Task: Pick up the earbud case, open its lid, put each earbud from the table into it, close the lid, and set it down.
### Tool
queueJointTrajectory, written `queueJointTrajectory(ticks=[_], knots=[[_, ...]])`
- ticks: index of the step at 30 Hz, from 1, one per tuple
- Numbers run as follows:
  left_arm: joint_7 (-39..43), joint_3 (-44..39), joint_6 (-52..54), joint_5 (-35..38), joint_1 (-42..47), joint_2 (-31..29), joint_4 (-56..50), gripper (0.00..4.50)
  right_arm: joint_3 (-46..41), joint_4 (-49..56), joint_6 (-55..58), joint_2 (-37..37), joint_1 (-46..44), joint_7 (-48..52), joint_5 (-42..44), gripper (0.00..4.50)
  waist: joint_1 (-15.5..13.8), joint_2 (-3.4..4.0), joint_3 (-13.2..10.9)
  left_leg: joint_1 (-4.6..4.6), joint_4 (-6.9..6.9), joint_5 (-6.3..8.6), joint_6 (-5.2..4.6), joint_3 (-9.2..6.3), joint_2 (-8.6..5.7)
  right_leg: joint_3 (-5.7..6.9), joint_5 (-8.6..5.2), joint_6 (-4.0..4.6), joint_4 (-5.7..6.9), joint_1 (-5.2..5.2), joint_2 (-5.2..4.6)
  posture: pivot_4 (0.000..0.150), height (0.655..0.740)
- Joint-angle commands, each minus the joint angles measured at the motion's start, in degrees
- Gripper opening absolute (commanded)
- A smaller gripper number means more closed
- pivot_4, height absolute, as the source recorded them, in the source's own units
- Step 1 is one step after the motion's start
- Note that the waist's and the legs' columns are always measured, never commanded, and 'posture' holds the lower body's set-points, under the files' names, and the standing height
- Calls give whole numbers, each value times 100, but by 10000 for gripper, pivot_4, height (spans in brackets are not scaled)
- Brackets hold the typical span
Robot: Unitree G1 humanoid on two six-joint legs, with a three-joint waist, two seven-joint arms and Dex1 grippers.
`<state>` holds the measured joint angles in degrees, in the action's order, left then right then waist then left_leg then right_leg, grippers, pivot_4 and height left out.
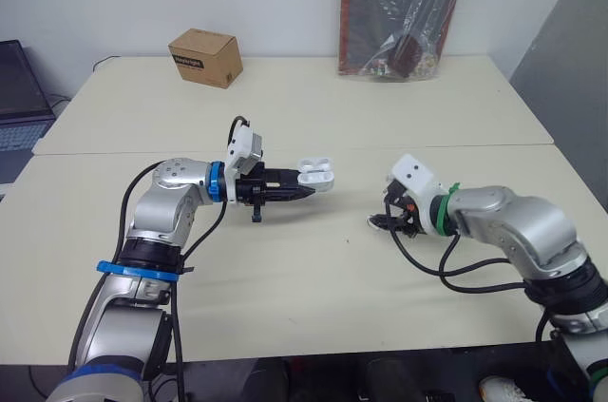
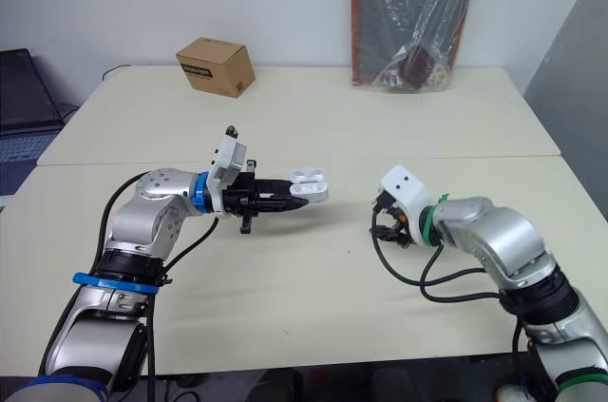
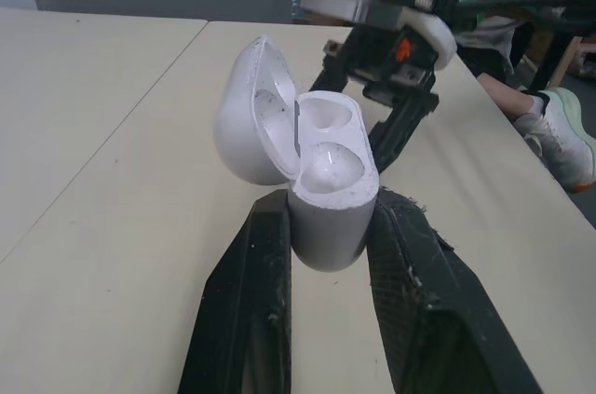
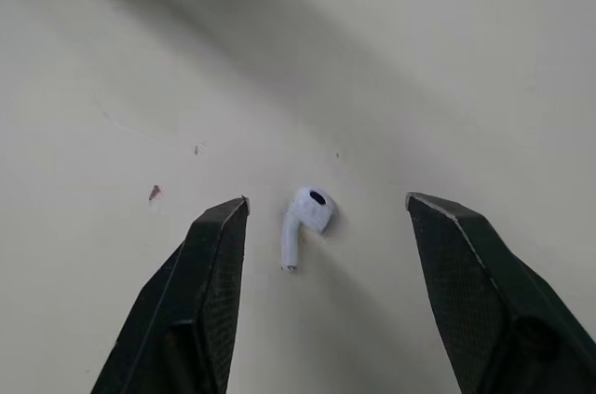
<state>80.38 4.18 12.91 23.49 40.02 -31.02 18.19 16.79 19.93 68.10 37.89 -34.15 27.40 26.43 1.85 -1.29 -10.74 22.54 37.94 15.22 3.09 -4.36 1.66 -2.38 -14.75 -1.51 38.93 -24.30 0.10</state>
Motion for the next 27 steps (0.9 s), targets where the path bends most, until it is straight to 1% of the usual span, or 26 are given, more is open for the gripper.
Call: queueJointTrajectory(ticks=[1, 9, 16, 27], knots=[[-21, -161, -51, 86, -8, -56, -268, 7753, -201, 145, -89, -158, 64, -149, -149, 27937, 1, 0, 0, -1, 0, 0, 0, 0, 0, 0, 0, 0, 1, 0, 0, 1500, 7400], [10, -148, -35, 87, -20, -90, -317, 7753, -188, -118, -267, -572, 250, -375, -484, 27937, 3, 0, 0, -3, 1, 0, 0, 0, 0, -1, -1, -1, 2, 1, 1, 1500, 7400], [65, -144, -67, 74, -24, -134, -303, 7753, -178, 24, -217, -668, 446, -370, -582, 27937, 3, 0, 0, -2, 0, 0, 0, 0, 0, -1, 0, 0, 2, 1, 1, 1500, 7400], [74, -135, -115, 74, -48, -138, -282, 7753, -80, -20, -208, -873, 476, -377, -718, 27937, 3, 0, 0, -3, 0, 0, 0, 0, 0, -1, 0, -1, 2, 1, 2, 1500, 7400]])
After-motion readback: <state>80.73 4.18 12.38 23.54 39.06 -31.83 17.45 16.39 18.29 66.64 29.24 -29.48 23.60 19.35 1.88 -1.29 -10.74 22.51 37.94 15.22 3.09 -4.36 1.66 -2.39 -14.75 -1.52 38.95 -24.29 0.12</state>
